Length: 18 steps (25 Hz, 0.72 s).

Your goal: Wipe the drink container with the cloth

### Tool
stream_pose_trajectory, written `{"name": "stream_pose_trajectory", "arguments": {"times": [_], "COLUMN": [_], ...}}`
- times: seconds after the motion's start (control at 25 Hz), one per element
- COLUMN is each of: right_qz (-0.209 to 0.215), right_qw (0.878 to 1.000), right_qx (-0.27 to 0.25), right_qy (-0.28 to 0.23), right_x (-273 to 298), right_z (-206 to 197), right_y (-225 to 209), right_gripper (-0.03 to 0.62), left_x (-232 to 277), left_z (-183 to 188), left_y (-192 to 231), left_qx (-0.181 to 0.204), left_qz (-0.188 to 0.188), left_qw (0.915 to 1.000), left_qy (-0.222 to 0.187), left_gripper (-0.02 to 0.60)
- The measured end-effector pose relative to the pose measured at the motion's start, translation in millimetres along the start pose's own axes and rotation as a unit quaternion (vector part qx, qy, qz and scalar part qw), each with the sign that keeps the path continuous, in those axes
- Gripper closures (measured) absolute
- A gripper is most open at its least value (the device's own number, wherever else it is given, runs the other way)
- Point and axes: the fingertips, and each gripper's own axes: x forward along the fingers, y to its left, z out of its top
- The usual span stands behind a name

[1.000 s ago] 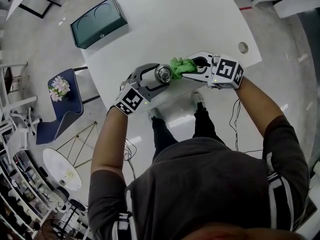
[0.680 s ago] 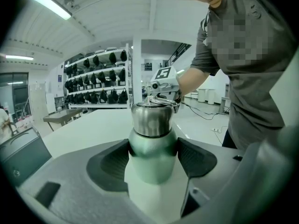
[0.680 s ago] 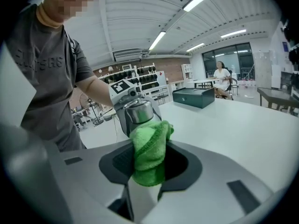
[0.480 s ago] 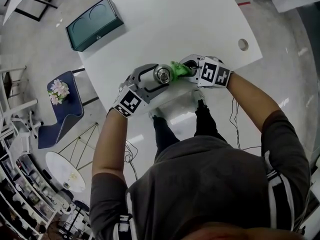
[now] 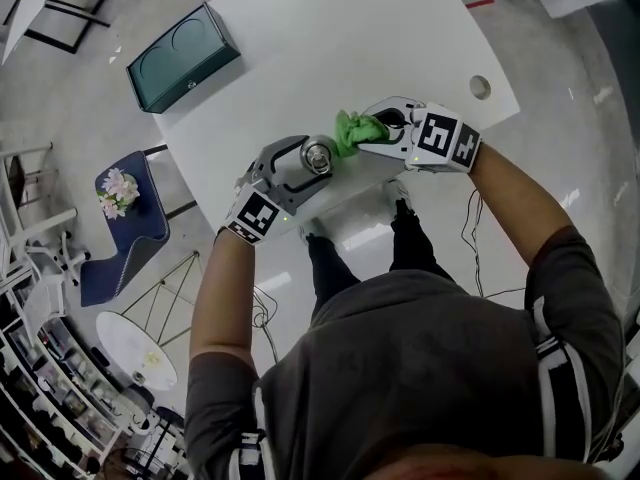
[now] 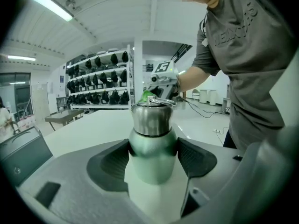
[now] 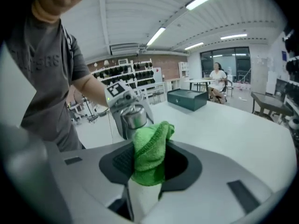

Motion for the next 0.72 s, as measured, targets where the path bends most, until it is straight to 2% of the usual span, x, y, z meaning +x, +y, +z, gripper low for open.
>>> {"name": "stream_pose_trajectory", "arguments": {"times": [0.12, 0.2, 0.4, 0.56, 0.72], "right_qz": [0.014, 0.034, 0.071, 0.067, 0.054], "right_qw": [1.0, 0.999, 0.997, 0.998, 0.995], "right_qx": [-0.01, -0.023, -0.017, -0.018, -0.037], "right_qy": [-0.024, -0.02, -0.014, 0.015, 0.069], "right_x": [1.0, 12.1, 20.5, 30.9, 47.4], "right_z": [21.9, 23.8, 18.3, 5.4, -19.5], "right_y": [-4.0, -1.5, -5.0, -12.6, -18.9], "right_gripper": [0.47, 0.471, 0.474, 0.477, 0.479], "left_x": [0.1, -0.7, 0.8, -0.5, 0.1], "left_z": [-0.6, -0.6, 0.0, 0.8, 2.5], "left_y": [0.1, 0.3, -0.5, -1.1, -1.9], "left_qx": [0.001, -0.001, 0.0, -0.001, 0.0], "left_qz": [0.002, 0.002, -0.001, -0.001, -0.003], "left_qw": [1.0, 1.0, 1.0, 0.9999, 0.9999], "left_qy": [-0.001, -0.001, -0.004, -0.01, -0.016], "left_gripper": [0.262, 0.262, 0.262, 0.262, 0.262]}}
